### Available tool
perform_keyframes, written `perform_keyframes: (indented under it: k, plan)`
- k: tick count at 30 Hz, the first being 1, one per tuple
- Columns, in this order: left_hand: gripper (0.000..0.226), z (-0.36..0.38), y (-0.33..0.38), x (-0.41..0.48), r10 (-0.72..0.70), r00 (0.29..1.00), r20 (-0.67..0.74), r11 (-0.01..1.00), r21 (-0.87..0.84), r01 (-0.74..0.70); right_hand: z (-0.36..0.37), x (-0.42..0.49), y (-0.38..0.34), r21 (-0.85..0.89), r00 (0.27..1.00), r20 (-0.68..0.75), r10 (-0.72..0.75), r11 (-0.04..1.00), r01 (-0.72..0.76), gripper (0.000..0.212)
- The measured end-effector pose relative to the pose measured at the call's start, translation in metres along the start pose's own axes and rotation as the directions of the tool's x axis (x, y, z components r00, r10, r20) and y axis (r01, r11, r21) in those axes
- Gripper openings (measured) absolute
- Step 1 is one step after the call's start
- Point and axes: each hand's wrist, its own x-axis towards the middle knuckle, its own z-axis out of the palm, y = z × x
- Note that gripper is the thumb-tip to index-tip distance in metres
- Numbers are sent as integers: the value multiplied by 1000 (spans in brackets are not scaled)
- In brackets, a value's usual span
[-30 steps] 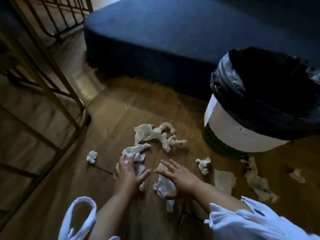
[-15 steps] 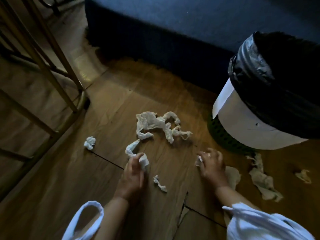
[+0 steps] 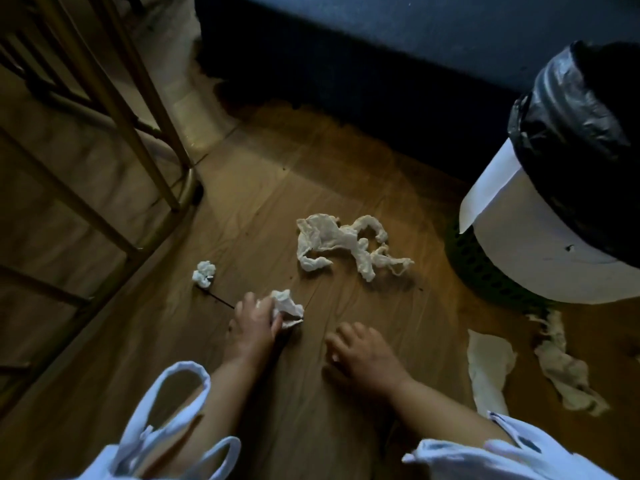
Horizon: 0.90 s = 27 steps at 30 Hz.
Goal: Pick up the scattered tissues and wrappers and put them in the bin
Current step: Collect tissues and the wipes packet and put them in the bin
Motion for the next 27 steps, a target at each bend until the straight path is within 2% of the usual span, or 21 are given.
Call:
perform_keyframes:
  k: [2,4,5,7,8,9,10,11,13,14,16,19,22,23,25,27]
  plan:
    - [18,-5,-4,6,79,995,-53,991,-101,-84,10,1,2,-129,968,82,-236,961,245,33]
    - [19,-17,-12,18,54,981,-187,981,-172,-87,11,7,6,-92,941,143,-307,942,322,30]
    - [19,-24,-18,24,21,969,-246,985,-159,-61,8,11,8,-46,942,148,-301,949,311,31]
    - [22,-36,-29,36,-25,958,-286,995,-98,-4,0,20,14,119,986,-3,-166,979,165,31]
    - [26,-40,-35,42,-46,966,-256,997,-74,28,-6,26,19,258,993,-120,-4,965,35,32]
    - [30,-44,-39,47,-68,975,-210,997,-45,60,-15,34,25,416,962,-179,205,902,-114,32]
    - [34,-45,-43,51,-79,984,-159,997,-6,79,-24,43,32,544,899,-191,395,804,-238,33]
    - [37,-43,-45,54,-80,990,-114,996,40,85,-30,53,41,608,830,-218,513,737,-295,35]
    - [38,-36,-46,53,-67,996,-67,994,86,72,-40,73,60,527,765,-309,566,771,-357,43]
    - [37,-32,-45,51,-64,995,-70,995,77,69,-43,80,68,473,755,-293,587,775,-419,53]
    - [32,-26,-39,43,-46,996,-82,999,17,48,-42,90,79,373,742,-140,656,729,-574,64]
    - [29,-21,-22,37,10,997,-72,991,-134,-20,-33,80,75,277,773,-17,634,746,-606,56]
    - [43,-19,8,42,44,989,-140,909,-405,-98,-25,52,55,330,820,36,571,768,-549,48]
    - [45,-18,18,47,88,979,-183,889,-429,-160,-22,41,49,342,841,62,537,781,-523,47]
    - [49,-15,38,62,192,958,-213,891,-372,-262,-18,21,42,340,888,112,446,822,-456,47]
    - [59,-15,57,78,276,949,-153,911,-273,-309,-10,5,48,320,930,78,360,874,-365,48]
